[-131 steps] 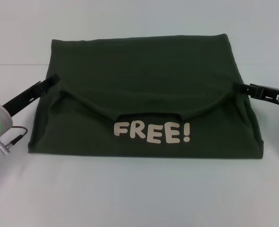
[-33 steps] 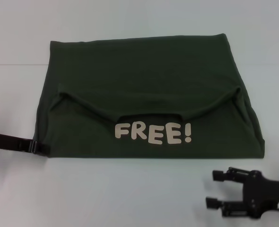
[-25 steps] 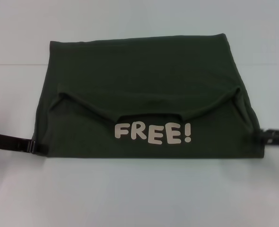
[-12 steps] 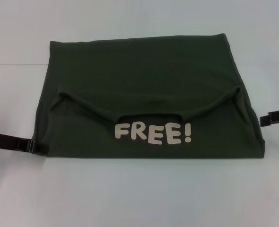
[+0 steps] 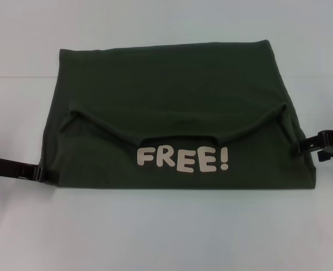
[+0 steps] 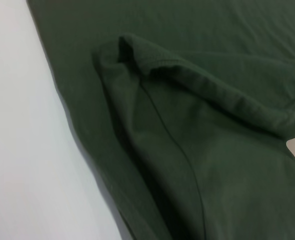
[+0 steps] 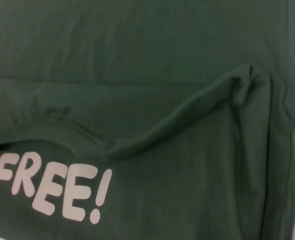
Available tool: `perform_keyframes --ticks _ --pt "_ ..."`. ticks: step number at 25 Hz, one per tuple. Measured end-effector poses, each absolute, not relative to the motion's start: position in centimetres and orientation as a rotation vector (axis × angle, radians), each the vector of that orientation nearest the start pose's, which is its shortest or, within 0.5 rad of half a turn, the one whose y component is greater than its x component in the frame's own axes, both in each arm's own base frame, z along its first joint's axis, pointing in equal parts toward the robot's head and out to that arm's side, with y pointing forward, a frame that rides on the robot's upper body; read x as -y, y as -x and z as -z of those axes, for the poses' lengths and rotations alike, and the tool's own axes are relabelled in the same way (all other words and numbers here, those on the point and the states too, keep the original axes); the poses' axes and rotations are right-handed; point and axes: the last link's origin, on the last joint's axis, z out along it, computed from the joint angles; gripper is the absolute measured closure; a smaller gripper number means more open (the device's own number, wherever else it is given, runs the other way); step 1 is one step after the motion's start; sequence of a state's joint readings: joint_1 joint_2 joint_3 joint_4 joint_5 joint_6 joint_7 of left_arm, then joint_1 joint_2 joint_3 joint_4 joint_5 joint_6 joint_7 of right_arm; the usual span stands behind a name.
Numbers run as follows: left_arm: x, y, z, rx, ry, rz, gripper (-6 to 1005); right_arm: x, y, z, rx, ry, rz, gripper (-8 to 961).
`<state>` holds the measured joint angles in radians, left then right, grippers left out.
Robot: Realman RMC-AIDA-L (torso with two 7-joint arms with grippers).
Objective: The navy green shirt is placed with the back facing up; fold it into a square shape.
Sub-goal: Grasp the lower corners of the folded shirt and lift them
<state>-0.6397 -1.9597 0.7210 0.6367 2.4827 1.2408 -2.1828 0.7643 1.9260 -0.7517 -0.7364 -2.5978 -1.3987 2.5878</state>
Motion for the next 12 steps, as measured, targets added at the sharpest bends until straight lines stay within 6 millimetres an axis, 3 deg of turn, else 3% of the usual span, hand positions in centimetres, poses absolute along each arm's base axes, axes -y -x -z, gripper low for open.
perform_keyframes --ticks 12 --pt "-37.4 32.6 -3.4 1.453 2.285 0.028 940 -40.6 -27.8 -3.3 -1.652 2.144 0.076 54"
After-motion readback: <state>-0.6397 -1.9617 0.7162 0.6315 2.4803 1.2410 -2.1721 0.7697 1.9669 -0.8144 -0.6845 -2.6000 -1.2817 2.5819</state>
